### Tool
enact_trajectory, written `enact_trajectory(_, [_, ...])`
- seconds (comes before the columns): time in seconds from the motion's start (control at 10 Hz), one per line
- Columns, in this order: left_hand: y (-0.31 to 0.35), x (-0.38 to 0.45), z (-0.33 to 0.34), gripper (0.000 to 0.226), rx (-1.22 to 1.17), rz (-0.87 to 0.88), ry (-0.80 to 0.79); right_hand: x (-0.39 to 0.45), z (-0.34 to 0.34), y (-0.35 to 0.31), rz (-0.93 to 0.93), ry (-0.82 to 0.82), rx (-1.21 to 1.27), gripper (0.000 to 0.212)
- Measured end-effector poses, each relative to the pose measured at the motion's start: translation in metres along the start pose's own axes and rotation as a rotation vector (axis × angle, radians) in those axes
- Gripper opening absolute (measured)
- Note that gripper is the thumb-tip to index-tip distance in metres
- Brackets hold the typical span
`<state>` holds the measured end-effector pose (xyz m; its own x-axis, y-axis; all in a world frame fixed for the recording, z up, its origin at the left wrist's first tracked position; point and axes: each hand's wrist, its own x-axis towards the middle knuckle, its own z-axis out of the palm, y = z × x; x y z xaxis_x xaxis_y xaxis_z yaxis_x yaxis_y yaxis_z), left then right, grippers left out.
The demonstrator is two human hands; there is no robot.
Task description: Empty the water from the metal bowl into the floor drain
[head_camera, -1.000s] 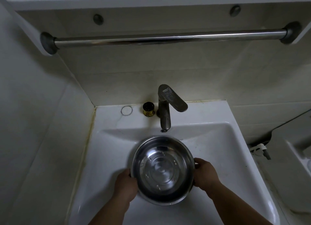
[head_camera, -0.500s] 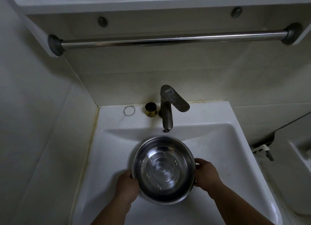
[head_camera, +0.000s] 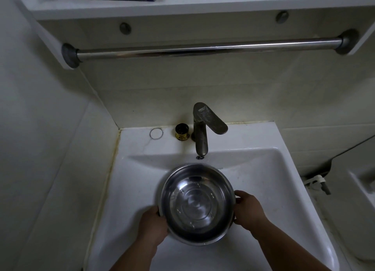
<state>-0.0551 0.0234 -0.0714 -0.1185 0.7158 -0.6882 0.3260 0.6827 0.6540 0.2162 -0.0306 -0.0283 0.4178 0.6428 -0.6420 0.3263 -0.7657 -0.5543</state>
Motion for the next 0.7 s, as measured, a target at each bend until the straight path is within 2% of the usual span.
enact_trajectory(0.2, [0.004, -0.004, -0.005, 0.018, 0.078, -0.002, 0.021, -0.002, -0.004, -0.001, 0.032, 0.01, 0.001, 0.063])
enact_trajectory(0.4, [0.009, -0.01, -0.007, 0.032, 0.216, 0.077, 0.088, -0.007, -0.007, -0.002, 0.026, 0.032, -0.048, 0.062])
enact_trajectory(0.5, [0.017, -0.014, -0.008, 0.029, 0.349, 0.103, 0.146, -0.013, -0.01, -0.002, 0.026, 0.054, -0.065, 0.062])
enact_trajectory(0.6, [0.025, -0.022, -0.012, 0.045, 0.397, 0.086, 0.151, -0.017, -0.015, -0.005, 0.004, 0.058, -0.075, 0.063])
enact_trajectory(0.7, [0.044, -0.04, -0.014, 0.02, 0.426, 0.149, 0.144, -0.023, -0.02, -0.011, -0.032, 0.069, -0.063, 0.062])
